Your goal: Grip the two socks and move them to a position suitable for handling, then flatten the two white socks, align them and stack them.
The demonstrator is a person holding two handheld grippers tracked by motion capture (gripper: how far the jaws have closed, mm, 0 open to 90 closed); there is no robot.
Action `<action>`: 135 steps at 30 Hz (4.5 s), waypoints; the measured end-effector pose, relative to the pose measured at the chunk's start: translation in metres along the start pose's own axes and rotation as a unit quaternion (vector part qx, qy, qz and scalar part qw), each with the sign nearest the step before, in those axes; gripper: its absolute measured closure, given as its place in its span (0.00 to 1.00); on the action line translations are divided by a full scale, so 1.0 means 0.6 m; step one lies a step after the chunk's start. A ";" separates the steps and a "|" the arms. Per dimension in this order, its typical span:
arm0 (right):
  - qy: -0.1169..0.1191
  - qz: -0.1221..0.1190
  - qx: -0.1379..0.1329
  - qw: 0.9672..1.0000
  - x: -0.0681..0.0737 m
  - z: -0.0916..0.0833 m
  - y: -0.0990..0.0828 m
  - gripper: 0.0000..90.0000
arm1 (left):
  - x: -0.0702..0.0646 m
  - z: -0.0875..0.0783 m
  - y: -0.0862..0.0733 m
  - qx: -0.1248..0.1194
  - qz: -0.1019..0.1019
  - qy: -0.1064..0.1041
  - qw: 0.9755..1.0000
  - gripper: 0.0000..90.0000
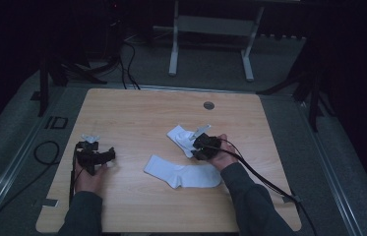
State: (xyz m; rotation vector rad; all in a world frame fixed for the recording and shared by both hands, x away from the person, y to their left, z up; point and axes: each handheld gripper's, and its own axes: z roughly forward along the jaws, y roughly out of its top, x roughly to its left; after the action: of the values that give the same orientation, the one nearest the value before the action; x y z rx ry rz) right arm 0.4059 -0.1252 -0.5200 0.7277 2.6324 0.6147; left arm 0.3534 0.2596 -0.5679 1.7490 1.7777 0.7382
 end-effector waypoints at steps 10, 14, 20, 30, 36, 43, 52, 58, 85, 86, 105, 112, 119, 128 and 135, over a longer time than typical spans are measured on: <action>-0.032 0.038 -0.030 0.998 -0.021 -0.024 -0.015 0.99 | 0.000 0.000 0.000 0.000 0.000 0.000 1.000 0.16; -0.034 0.057 -0.052 0.996 -0.035 -0.044 -0.032 0.98 | 0.000 0.000 0.000 0.000 0.001 -0.001 1.000 0.16; -0.036 0.071 0.006 0.997 -0.048 -0.018 -0.074 0.96 | 0.000 0.000 0.000 0.000 0.000 -0.001 1.000 0.16; -0.024 0.080 -0.021 0.996 -0.055 -0.038 -0.048 0.79 | 0.000 0.000 0.000 0.000 0.000 -0.001 1.000 0.16; -0.009 0.065 -0.030 0.997 -0.048 -0.023 -0.001 0.79 | 0.000 0.000 0.000 0.000 0.000 -0.001 1.000 0.16; 0.004 0.067 -0.026 0.997 -0.051 0.016 0.027 0.80 | 0.000 0.000 0.000 0.000 0.000 -0.001 1.000 0.16; 0.012 0.072 0.022 0.997 -0.055 0.064 0.048 0.90 | 0.000 0.000 0.000 0.000 0.000 -0.001 1.000 0.16; 0.009 0.052 0.004 0.999 -0.054 0.038 0.057 0.96 | 0.000 0.000 0.000 0.000 0.000 -0.001 1.000 0.16; 0.006 0.051 0.063 0.997 -0.149 -0.086 -0.114 0.73 | -0.001 0.000 0.000 0.000 0.001 -0.001 1.000 0.16; 0.004 0.053 0.061 0.997 -0.153 -0.092 -0.118 0.71 | -0.001 0.000 0.000 0.000 0.001 -0.001 1.000 0.16; 0.020 0.025 0.033 0.999 -0.141 -0.112 -0.058 0.62 | -0.001 0.000 0.000 0.000 0.001 -0.001 1.000 0.16; 0.025 0.014 0.038 0.999 -0.132 -0.104 -0.043 0.61 | -0.001 0.000 0.000 0.000 0.001 -0.001 1.000 0.16; 0.035 0.002 0.045 0.998 -0.126 -0.096 -0.033 0.60 | -0.001 0.000 0.000 0.000 0.001 -0.001 1.000 0.16; 0.045 -0.021 0.049 0.998 -0.114 -0.084 -0.001 0.60 | -0.001 0.000 0.000 0.000 0.001 -0.001 1.000 0.16; 0.051 -0.036 0.052 0.997 -0.104 -0.071 0.024 0.63 | -0.001 0.000 0.000 0.000 0.001 -0.001 1.000 0.16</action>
State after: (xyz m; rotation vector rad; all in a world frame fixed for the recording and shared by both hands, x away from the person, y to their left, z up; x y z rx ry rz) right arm 0.4444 -0.1617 -0.4643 0.6427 2.7890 0.5119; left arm 0.3533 0.2591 -0.5680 1.7511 1.7733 0.7372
